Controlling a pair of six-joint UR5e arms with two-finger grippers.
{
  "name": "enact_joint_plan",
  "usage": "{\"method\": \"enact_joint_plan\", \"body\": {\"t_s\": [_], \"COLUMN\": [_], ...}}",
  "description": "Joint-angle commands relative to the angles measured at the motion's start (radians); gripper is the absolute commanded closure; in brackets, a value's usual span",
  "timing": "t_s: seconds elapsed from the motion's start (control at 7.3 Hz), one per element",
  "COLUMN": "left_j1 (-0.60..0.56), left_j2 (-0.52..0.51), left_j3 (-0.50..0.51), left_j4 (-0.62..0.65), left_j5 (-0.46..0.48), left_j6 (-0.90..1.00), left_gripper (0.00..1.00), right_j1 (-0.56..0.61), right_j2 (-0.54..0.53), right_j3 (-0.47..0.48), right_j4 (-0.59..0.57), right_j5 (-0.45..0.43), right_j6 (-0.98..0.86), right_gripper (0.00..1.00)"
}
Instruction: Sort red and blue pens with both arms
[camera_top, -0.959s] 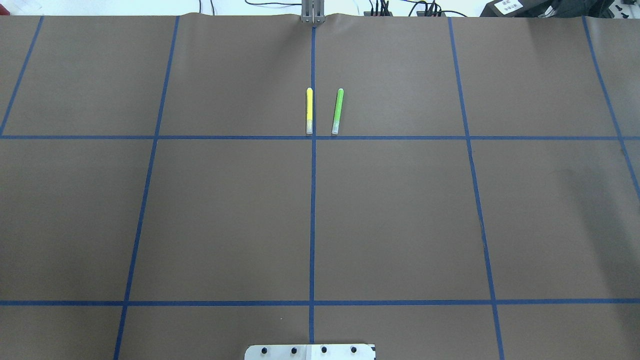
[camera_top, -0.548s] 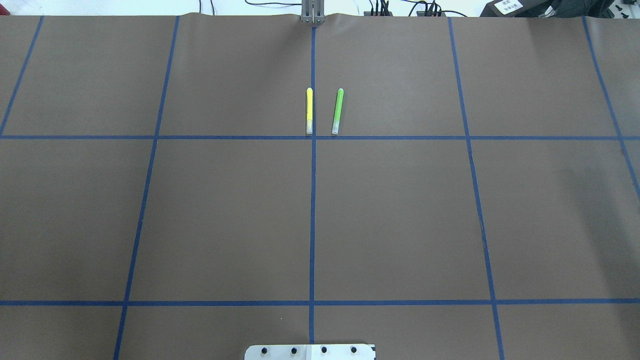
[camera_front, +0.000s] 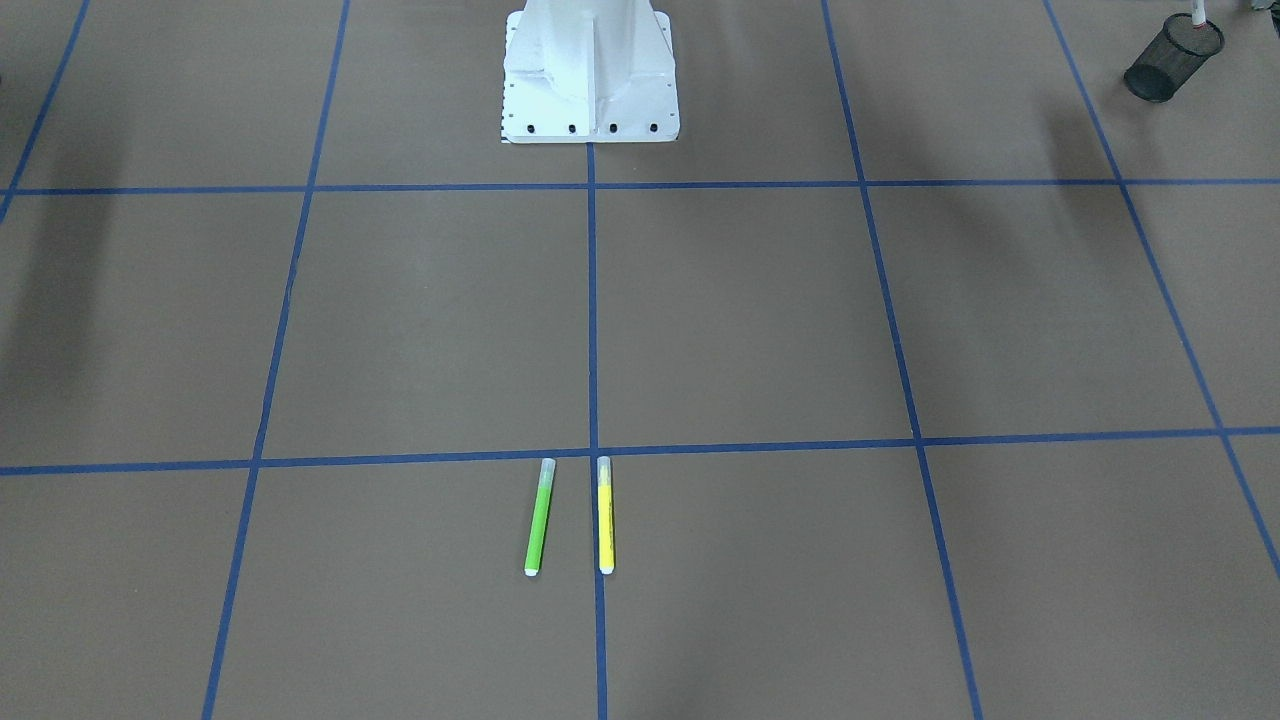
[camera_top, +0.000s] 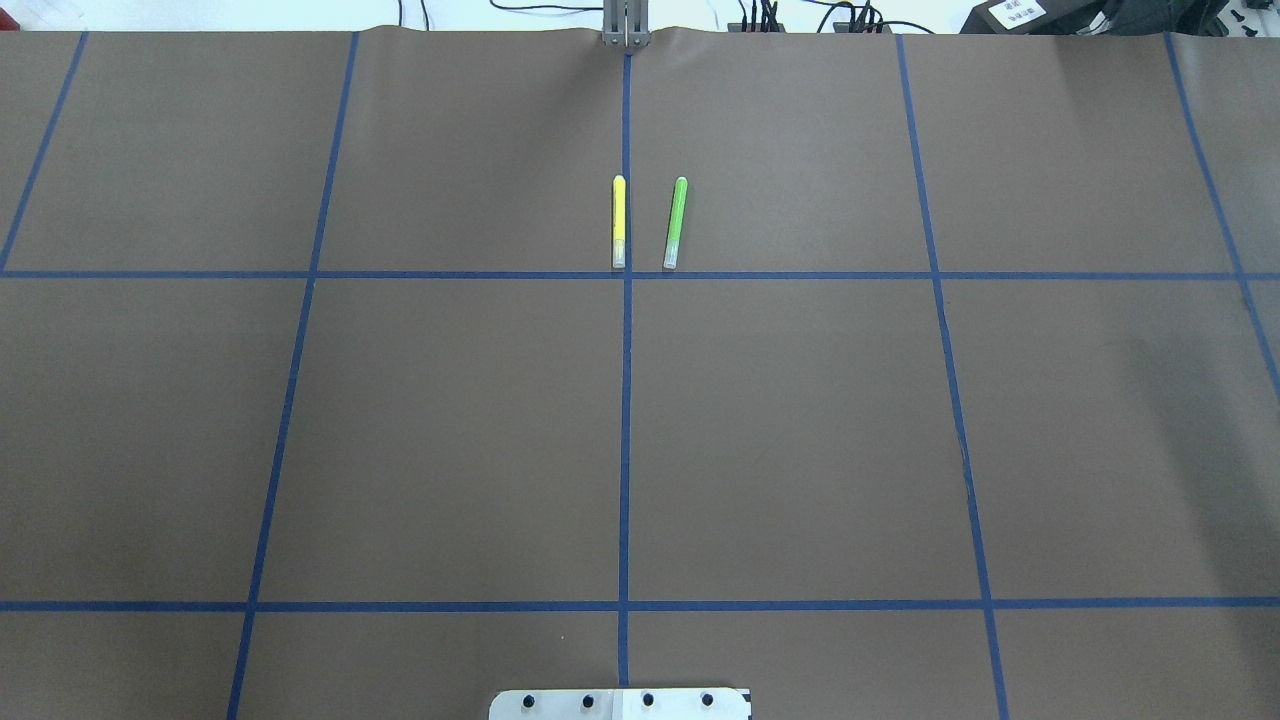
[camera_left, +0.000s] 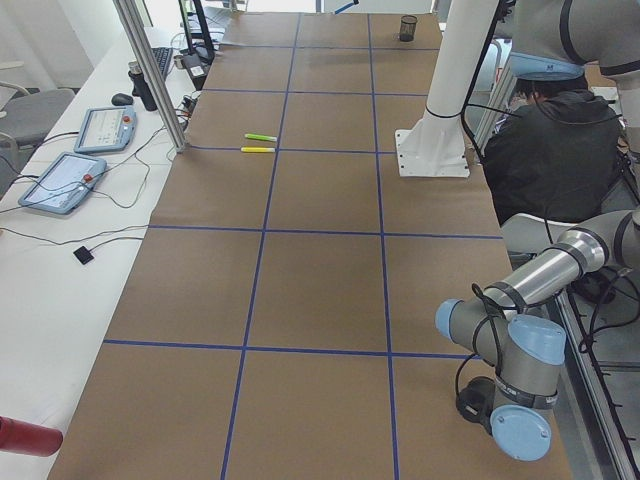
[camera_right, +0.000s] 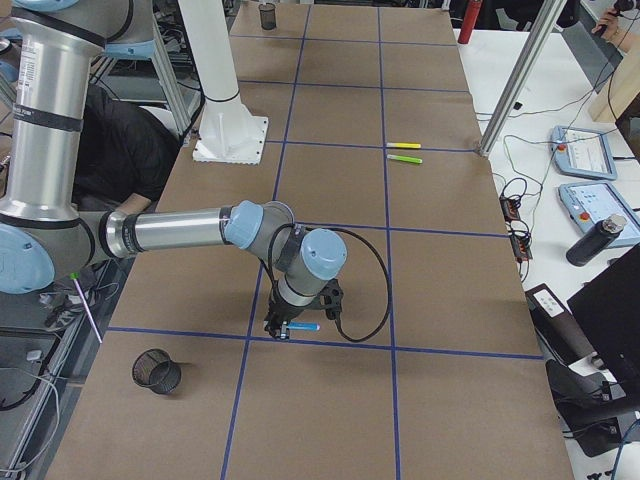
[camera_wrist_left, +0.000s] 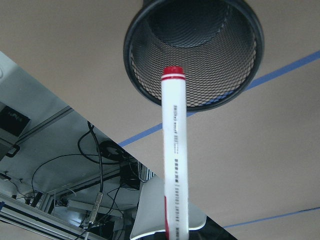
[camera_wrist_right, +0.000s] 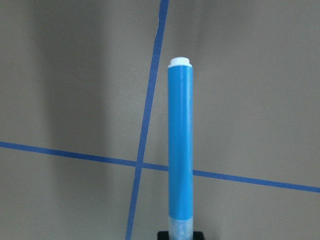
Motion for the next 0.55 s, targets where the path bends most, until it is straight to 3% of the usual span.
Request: {"method": "enact_joint_plan", "body": {"t_s": [0.0,0.14,0.27,0.41], "left_j1": [0.001,0.001,-0.001,0.001], "left_j2": [-0.020,-0.021,-0.021,-0.021], "left_j3": [0.029,0.041,0.042,0.041], "left_j4": [-0.007,-0.012,-0.020,-0.021], "left_j5": [-0.001,-0.003,-0.003,-0.003], "left_j6": [0.000,0.001,0.006,0.004], "left_gripper": [1.00,0.84,0.18,0.00], "right_j1": [0.000,0.000,0.000,0.000], "right_j2": [-0.001,-0.001,-0.001,-0.001], "right_j3": [0.000,0.006,0.006,0.005], "right_j4": [-0.001,-0.001,-0.001,-0.001], "right_j5": [0.000,0.000,0.000,0.002], "right_j6": [0.000,0.000,0.002,0.002], "right_gripper": [1.00,1.00,1.00,1.00]}}
